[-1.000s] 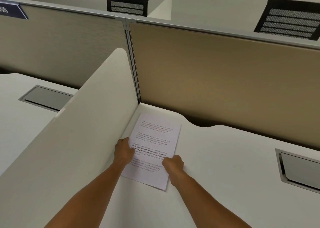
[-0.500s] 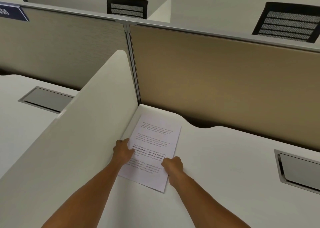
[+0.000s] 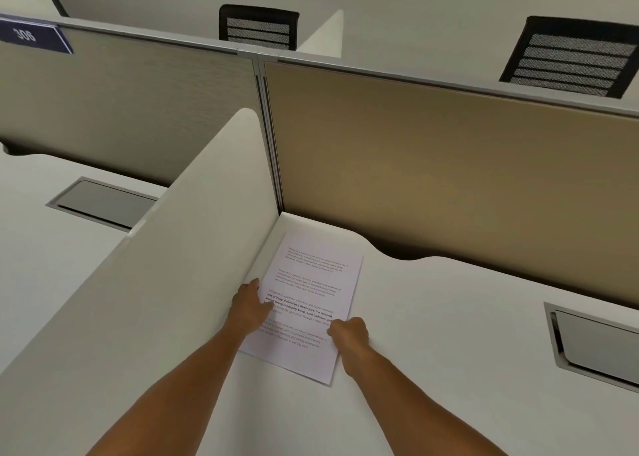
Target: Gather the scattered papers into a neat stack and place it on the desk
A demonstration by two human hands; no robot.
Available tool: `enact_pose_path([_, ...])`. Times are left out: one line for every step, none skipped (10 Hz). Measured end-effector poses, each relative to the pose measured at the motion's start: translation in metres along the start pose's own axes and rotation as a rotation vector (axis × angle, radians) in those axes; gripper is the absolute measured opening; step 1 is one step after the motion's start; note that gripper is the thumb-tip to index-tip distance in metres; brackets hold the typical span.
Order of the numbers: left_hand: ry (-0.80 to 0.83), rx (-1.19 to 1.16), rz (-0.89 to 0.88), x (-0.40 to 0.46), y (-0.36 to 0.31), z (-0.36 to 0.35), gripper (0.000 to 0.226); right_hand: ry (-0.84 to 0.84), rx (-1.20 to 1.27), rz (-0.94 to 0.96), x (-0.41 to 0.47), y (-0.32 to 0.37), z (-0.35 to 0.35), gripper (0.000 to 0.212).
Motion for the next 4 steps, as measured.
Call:
enact_pose_path([0.040,-0.034,-0.013,-0.010,-0.003,0.002,0.083,0.021,0.016,0.016,-0.011,0.004,0.010,0.036])
enact_pose_path([0.012,-0.077,-0.017,-0.024,-0.008,0.012,0.080,0.046,-0.009,0.045,-0.025,0.005,0.028,0.059])
enact_pose_path([-0.003,-0.122,-0.032,-0.043,-0.017,0.021,0.077,0.057,-0.002,0.065,-0.041,0.004,0.045,0.070])
enact_pose_path([-0.008,-0.168,-0.068,-0.067,-0.028,0.027,0.073,0.058,-0.032,0.106,-0.057,0.003,0.070,0.070])
Point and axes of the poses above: each hand's wrist, its own x-axis towards the middle knuckle, its own z-axis out of the back of the hand, y = z × x, the point moved 6 cm from there along x, towards the middle knuckle, and after that the axes turned 2 degrees about -x, right-handed, at the moved point
